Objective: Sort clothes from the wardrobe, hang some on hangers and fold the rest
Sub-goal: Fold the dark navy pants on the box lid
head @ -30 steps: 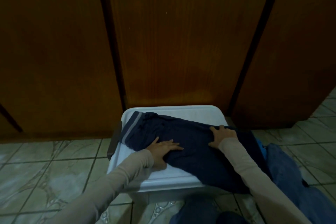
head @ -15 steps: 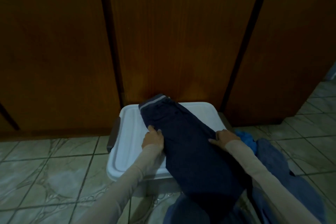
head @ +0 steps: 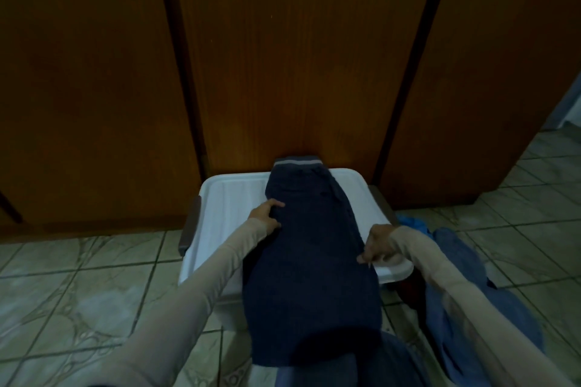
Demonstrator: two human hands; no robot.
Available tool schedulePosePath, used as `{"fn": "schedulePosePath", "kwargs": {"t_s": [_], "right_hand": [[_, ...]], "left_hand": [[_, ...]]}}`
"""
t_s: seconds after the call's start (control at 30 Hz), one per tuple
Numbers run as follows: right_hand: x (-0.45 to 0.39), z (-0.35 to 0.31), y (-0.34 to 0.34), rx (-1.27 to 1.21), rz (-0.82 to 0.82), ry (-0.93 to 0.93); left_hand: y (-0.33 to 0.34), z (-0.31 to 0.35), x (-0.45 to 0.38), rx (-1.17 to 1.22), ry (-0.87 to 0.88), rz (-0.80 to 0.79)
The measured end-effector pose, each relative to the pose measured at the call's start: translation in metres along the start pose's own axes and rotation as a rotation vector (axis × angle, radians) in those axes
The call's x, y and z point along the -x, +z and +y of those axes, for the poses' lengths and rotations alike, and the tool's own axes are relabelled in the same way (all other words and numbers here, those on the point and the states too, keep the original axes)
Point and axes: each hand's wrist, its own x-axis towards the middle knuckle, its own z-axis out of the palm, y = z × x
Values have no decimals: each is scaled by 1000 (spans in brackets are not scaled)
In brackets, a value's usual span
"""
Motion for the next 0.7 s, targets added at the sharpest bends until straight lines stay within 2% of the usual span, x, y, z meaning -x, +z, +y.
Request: {"fn": "schedulePosePath", "kwargs": {"t_s": [0.13, 0.23, 0.3, 0.47, 0.6, 0.7], "right_hand": [[-4, -9, 5, -121, 144, -15], [-13, -14, 14, -45, 297, 12], [-16, -13, 19, -73, 361, -10], [-19, 3, 12, -424, 274, -62], [-20, 6, 12, -410, 337, -49], [-16, 2, 23, -148, 468, -74]], "left_hand": [[2, -6, 2, 26, 16, 64], [5, -9, 8, 130, -110, 130], [6, -9, 9, 143, -209, 111], [-5, -2, 9, 193, -309, 18], [-1, -7, 10, 262, -210, 58], [13, -17, 19, 24, -57, 205]]}}
